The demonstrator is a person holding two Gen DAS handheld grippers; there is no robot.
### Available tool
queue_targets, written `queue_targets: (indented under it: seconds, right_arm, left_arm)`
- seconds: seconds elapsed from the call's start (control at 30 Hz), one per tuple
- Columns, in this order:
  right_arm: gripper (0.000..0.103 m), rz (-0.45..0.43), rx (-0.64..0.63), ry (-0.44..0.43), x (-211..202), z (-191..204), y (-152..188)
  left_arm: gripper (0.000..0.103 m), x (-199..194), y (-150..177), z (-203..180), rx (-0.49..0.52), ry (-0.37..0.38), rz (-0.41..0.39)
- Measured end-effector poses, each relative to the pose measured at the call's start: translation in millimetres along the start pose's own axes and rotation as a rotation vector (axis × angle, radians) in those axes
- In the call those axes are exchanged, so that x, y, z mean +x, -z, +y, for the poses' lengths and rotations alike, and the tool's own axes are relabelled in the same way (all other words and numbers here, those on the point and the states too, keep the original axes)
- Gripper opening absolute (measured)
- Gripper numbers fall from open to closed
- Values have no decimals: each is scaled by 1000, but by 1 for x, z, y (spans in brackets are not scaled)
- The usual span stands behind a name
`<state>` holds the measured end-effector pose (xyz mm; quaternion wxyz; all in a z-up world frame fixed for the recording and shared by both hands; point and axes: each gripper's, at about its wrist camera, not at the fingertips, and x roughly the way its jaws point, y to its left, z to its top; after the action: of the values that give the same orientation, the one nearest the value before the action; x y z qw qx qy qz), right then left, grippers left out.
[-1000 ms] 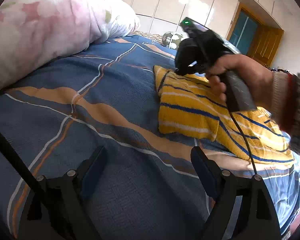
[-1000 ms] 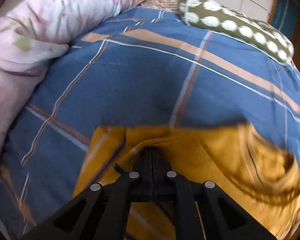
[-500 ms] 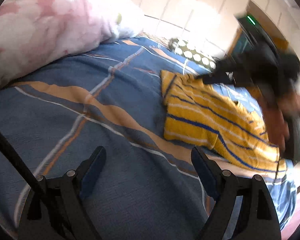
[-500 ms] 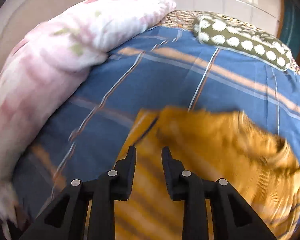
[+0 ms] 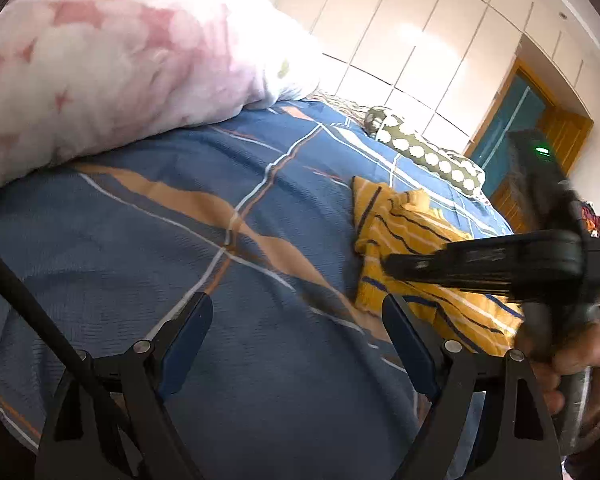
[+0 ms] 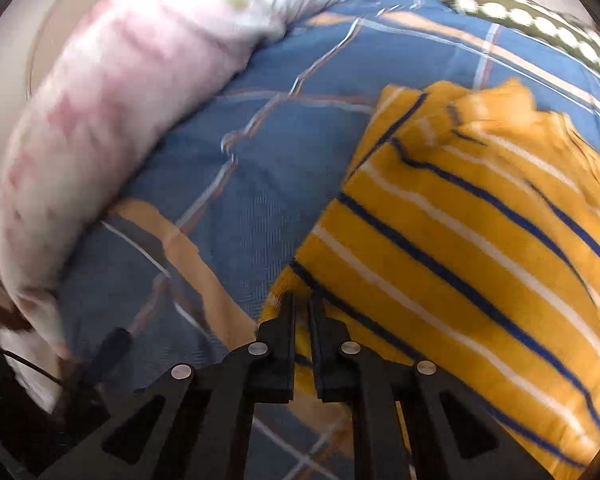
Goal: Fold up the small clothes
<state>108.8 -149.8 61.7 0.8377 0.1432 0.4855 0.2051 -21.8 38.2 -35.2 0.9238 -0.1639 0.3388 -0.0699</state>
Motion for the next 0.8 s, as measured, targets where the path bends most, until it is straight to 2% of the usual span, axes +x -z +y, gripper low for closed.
queue_targets:
  seconds: [0.07, 0.2, 0.3, 0.33, 0.4, 0.47, 0.5, 0.57, 0.6, 0.7, 0.73, 0.8]
  right_arm:
    - [10, -52, 45, 1, -24, -19, 7]
    - [10, -143, 191, 52, -76, -84, 27]
    - [10, -188, 323, 180, -111, -155, 54]
    - [10, -215, 405, 215, -127, -187, 69]
    - [8, -273, 538, 216, -154, -234, 92]
    - [1, -366, 685, 180, -189, -279, 124]
    - [5, -390, 737, 216, -203, -292, 136]
    - [19, -414, 787, 356, -230, -308, 155]
    - [19, -433, 800, 338, -239, -314, 164]
    - [22, -517, 857, 157, -266, -322, 194]
    - [25, -536, 851, 102, -271, -318, 202]
    - [41, -541, 813, 37, -269, -303, 208]
  left_arm:
    - [85, -2, 0, -7, 21, 2, -10]
    - [85, -4, 3, -19, 60, 7, -19]
    - [86, -2, 6, -31, 92, 5, -11]
    - [86, 1, 7, -34, 101, 4, -7]
    - [86, 4, 10, -41, 124, 1, 4]
    - [86, 8, 13, -48, 152, -12, 10]
    - [86, 10, 15, -51, 164, -16, 15]
    - [86, 15, 21, -58, 186, -25, 33]
    - [86, 18, 23, -60, 194, -28, 43]
    - [86, 28, 31, -67, 217, -46, 81]
    - [86, 33, 34, -68, 219, -51, 100]
    - [87, 41, 39, -70, 217, -66, 130]
